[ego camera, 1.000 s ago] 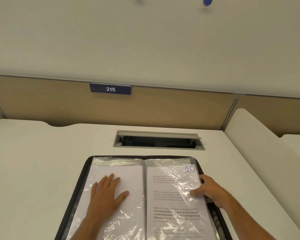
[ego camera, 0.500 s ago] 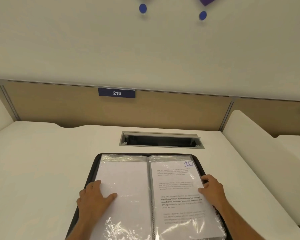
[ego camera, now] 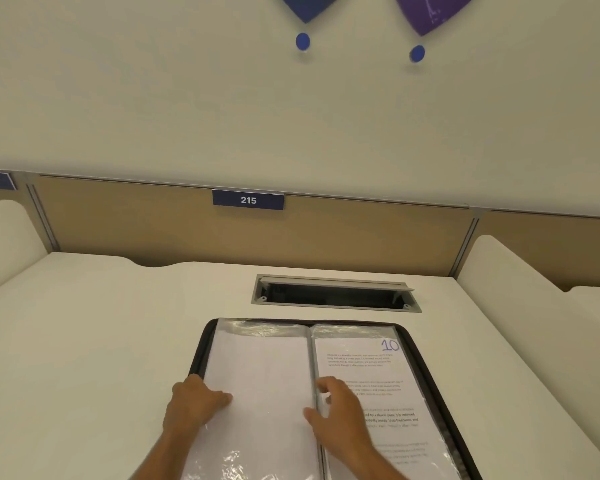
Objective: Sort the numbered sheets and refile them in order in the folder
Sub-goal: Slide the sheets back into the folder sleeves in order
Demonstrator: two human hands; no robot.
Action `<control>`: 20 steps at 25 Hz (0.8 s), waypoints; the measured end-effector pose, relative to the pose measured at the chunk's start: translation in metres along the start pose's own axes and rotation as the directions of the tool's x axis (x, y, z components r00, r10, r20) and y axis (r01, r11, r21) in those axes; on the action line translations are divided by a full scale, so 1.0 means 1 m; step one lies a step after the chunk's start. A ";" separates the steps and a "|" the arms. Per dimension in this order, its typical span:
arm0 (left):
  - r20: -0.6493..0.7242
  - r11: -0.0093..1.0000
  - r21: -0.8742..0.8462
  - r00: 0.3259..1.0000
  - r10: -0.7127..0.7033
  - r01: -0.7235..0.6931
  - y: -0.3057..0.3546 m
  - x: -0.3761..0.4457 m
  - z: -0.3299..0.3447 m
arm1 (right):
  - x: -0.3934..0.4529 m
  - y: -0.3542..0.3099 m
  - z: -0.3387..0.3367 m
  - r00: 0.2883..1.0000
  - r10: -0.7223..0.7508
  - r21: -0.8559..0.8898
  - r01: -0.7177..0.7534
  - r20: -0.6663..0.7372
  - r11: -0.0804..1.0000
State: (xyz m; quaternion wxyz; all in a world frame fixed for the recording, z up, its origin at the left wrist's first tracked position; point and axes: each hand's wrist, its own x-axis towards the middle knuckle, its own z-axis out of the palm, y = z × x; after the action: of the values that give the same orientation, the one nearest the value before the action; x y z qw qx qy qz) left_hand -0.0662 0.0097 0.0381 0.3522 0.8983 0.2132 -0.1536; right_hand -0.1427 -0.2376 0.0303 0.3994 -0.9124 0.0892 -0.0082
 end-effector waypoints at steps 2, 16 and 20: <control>0.021 0.987 -0.104 0.992 0.123 -0.120 0.011 -0.007 -0.007 | 0.000 -0.018 0.012 1.000 0.018 0.117 -0.020 0.021 0.993; 0.279 0.651 -0.755 0.860 0.428 -0.079 0.085 -0.070 0.003 | 0.014 -0.065 -0.021 0.974 0.161 0.563 -0.222 0.157 0.796; 0.319 0.589 -0.807 0.866 0.385 0.036 0.083 -0.062 0.014 | 0.020 -0.043 -0.037 0.949 0.230 0.683 -0.315 0.216 0.659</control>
State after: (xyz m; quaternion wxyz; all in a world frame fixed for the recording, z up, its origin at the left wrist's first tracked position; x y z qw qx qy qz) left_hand -0.0810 -0.0721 0.1020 0.7657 0.6011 0.0759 -0.2159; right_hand -0.1199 -0.2394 0.0859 0.7204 -0.6627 0.1927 0.0685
